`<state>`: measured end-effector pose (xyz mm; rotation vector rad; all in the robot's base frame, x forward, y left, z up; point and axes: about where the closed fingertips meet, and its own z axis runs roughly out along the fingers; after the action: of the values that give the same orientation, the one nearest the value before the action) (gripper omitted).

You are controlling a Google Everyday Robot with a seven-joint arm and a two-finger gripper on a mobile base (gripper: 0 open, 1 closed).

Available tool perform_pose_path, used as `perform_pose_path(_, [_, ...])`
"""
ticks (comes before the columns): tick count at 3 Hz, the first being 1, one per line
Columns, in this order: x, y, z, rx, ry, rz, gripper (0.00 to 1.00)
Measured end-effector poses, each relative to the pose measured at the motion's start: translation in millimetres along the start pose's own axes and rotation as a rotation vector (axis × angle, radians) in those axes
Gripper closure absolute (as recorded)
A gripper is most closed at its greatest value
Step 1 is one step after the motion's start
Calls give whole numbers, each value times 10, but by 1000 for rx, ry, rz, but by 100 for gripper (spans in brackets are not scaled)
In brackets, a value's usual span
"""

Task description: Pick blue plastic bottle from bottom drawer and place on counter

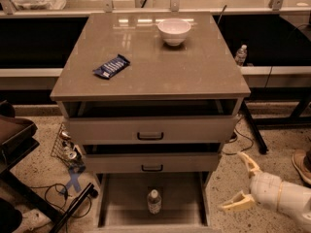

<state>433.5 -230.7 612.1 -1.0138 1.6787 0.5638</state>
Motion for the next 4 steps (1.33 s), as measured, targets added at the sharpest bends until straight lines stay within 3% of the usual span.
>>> perform_pose_path(1, [585, 89, 386, -43, -74, -28, 0])
perform_pose_path(2, [1221, 236, 593, -61, -68, -10, 0])
perform_pose_path(3, [1221, 236, 594, -61, -68, -10, 0])
perform_pose_path(4, [1384, 272, 743, -61, -78, 2, 0])
